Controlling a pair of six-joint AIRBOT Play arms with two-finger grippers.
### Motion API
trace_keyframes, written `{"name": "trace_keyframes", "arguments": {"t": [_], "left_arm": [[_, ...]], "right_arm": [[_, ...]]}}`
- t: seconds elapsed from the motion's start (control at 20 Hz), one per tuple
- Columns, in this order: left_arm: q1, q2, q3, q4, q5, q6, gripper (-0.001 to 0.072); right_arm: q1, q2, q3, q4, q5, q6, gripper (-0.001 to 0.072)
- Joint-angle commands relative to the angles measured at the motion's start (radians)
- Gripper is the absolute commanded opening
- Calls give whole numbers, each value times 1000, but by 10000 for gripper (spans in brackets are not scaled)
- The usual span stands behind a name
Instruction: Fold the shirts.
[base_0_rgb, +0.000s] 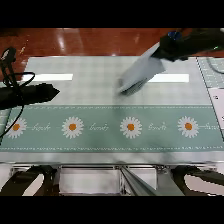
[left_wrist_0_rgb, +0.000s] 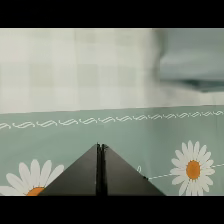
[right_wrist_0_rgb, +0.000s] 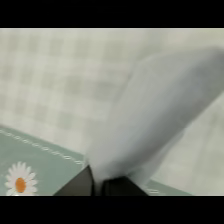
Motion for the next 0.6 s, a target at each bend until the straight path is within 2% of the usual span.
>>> {"name": "trace_keyframes", "arguments": {"t": [0.0,0.15,0.35,0.55], "left_arm": [[0,-6,0,-28,51,-1,19],[0,-10,0,-55,112,-1,19],[-5,-20,0,-55,115,0,19],[-50,-41,0,-55,122,7,19]], "right_arm": [[-138,44,128,-86,143,64,25],[-313,98,127,-86,192,126,24],[-544,151,124,-89,351,188,23],[-698,224,102,-240,502,203,23]]}}
